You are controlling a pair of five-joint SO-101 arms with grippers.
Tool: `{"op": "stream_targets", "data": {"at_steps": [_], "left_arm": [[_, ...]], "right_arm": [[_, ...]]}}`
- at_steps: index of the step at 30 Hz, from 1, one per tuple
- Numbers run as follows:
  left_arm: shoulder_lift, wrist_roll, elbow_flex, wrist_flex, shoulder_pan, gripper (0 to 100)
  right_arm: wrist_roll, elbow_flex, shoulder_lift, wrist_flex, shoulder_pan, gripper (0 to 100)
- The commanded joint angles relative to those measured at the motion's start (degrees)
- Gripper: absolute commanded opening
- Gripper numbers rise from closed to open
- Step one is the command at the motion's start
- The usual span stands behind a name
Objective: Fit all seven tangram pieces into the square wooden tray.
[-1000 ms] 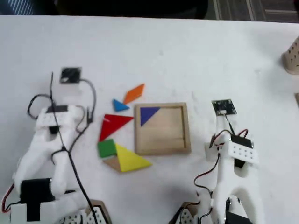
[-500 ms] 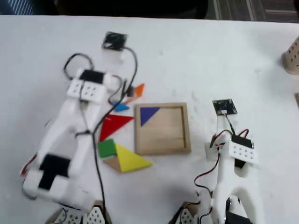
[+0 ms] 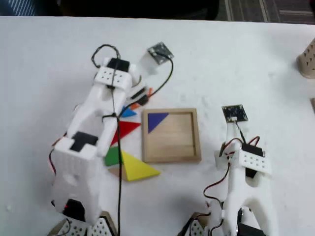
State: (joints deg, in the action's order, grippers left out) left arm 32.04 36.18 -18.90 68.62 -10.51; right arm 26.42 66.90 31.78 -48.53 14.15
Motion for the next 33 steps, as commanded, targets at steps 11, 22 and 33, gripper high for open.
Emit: {"op": "stream_targets", "data": {"at_steps": [11,22,33], "left_arm": [[11.9,10.5,-12.5,0.8,1.3,24],[14.3,5.5,-13.0,0.1,1.2,20],[14.6,0.0,-13.8,4.7,0.2,14]], "right_arm": [[0.4,-0.4,1.3,1.9,-0.7,1.8],[0.3,-0.4,1.3,1.9,-0.7,1.8],[0.3,-0.4,1.3,2.6,-0.5,1.8]]}}
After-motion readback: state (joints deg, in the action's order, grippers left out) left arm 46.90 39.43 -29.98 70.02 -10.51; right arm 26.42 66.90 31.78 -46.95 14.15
